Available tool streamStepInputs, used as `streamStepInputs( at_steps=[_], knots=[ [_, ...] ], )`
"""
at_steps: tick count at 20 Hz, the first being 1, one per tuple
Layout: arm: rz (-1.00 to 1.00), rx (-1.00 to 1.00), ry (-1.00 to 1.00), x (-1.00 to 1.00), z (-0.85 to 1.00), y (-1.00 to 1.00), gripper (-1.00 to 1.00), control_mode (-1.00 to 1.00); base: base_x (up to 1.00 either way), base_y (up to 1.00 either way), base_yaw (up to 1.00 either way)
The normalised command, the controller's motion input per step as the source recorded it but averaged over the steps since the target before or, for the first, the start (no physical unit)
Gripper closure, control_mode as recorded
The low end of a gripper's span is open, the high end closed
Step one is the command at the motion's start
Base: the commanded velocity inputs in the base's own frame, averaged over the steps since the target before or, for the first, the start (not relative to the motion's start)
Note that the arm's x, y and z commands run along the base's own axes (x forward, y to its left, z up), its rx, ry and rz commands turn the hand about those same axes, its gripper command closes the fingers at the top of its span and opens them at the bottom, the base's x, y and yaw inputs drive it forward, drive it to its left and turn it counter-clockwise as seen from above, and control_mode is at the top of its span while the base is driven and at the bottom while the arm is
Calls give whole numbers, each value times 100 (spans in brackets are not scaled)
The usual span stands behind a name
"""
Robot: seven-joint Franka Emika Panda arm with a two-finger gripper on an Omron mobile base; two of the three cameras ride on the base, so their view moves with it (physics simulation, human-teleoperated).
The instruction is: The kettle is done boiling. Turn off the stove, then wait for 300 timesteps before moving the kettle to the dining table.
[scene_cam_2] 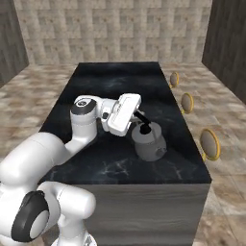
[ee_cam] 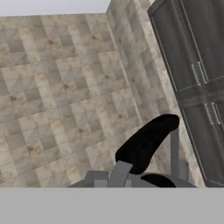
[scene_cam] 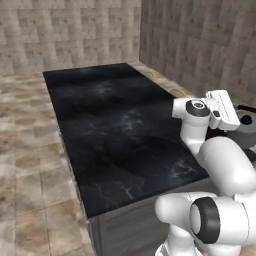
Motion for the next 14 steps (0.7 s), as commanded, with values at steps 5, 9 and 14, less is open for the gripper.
streamStepInputs(
  at_steps=[5, 9, 14],
  knots=[
    [0, 0, 0, 0, 0, 0, 100, 100, 0, -65, 22],
    [0, 0, 0, 0, 0, 0, 100, 100, 5, -59, 23],
    [0, 0, 0, 0, 0, 0, 100, 100, 27, -31, 21]
  ],
)
